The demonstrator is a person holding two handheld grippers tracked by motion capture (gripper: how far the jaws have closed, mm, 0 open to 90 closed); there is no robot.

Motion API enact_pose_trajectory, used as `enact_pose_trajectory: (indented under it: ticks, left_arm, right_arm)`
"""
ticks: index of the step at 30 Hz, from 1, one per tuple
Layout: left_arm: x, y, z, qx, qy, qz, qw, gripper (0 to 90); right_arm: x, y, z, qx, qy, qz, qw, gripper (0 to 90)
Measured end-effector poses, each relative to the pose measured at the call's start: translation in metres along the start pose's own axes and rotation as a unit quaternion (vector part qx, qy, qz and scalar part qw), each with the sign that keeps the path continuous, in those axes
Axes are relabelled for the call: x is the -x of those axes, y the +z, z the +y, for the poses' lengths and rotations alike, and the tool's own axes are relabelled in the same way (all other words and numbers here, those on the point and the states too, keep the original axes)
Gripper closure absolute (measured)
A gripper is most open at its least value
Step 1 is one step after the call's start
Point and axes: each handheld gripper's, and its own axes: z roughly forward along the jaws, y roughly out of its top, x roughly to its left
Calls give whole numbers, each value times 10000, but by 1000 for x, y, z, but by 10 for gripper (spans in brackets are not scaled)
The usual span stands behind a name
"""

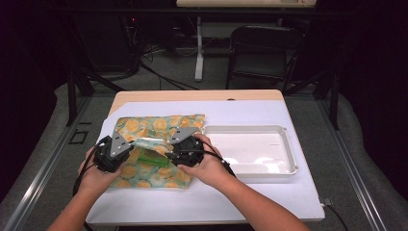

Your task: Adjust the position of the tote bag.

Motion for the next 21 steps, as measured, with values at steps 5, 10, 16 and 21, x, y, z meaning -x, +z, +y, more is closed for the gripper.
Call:
enact_pose_trajectory:
  ticks: [5,10,16,21]
  left_arm:
    - [-6,6,7,-72,-80,-109,9999,900]
    - [-10,10,12,-103,-158,-197,9996,900]
    - [-15,11,15,-102,-266,-251,9993,900]
    - [-19,12,17,-65,-388,-293,9988,900]
  right_arm:
    - [-2,4,7,-27,-190,-40,9998,604]
    - [-7,10,14,-62,-345,-54,9994,601]
    - [-7,23,20,-178,-454,-259,9985,652]
    - [-3,27,21,-334,-498,-344,9976,814]
